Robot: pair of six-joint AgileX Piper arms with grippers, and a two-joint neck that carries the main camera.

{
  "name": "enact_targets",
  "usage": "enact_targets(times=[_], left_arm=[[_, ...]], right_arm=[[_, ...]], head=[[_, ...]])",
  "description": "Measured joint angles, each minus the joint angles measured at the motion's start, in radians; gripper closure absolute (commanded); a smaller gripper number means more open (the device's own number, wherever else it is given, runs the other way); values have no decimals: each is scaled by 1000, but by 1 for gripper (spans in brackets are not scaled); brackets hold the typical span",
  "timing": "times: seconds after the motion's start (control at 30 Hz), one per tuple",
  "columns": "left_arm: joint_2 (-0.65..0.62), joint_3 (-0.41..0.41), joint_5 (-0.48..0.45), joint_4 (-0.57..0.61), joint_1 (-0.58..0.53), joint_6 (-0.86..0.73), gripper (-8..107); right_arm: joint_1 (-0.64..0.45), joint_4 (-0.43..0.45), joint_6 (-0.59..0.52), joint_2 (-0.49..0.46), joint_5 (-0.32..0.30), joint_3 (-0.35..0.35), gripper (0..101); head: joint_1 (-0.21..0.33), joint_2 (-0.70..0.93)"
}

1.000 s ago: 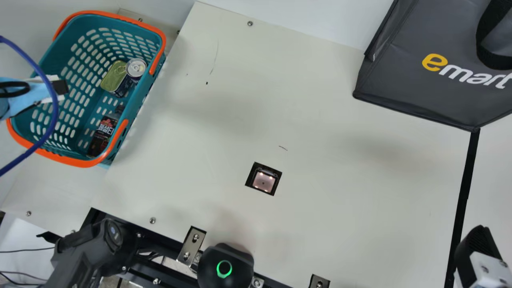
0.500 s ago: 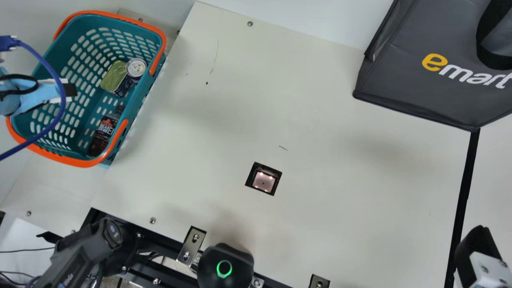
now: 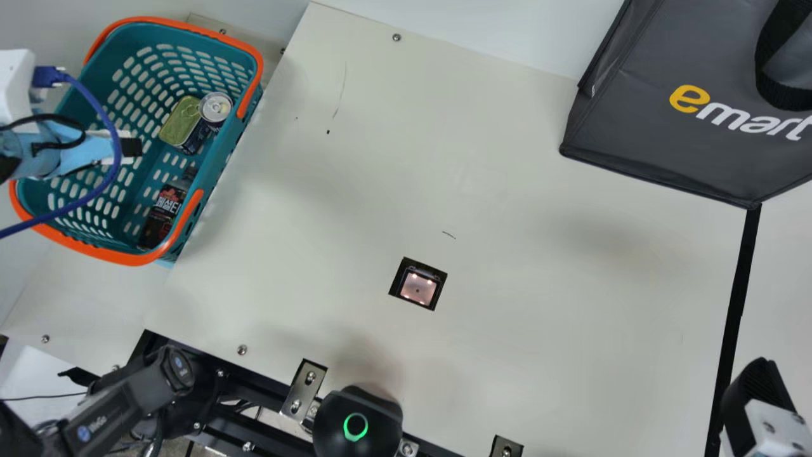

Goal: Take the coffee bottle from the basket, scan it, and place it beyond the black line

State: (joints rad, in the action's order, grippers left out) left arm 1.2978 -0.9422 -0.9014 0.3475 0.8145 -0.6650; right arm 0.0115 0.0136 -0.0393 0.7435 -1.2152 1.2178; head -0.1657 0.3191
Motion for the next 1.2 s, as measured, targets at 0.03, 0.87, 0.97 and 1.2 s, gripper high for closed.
enact_targets(times=[0.03, 0.87, 0.97, 1.2], left_arm=[[11, 4, 11, 9, 0, -18, 9], [275, 58, 197, 35, -34, -290, 9], [305, 56, 221, 31, -49, -301, 9], [379, 45, 274, 21, -80, -318, 9]], right_arm=[[0, 0, 0, 0, 0, 0, 11], [0, 0, 0, 0, 1, 0, 11], [0, 0, 0, 0, 1, 0, 11], [0, 0, 0, 0, 1, 0, 11]], head=[[2, 0], [2, 0], [2, 0], [0, 0]])
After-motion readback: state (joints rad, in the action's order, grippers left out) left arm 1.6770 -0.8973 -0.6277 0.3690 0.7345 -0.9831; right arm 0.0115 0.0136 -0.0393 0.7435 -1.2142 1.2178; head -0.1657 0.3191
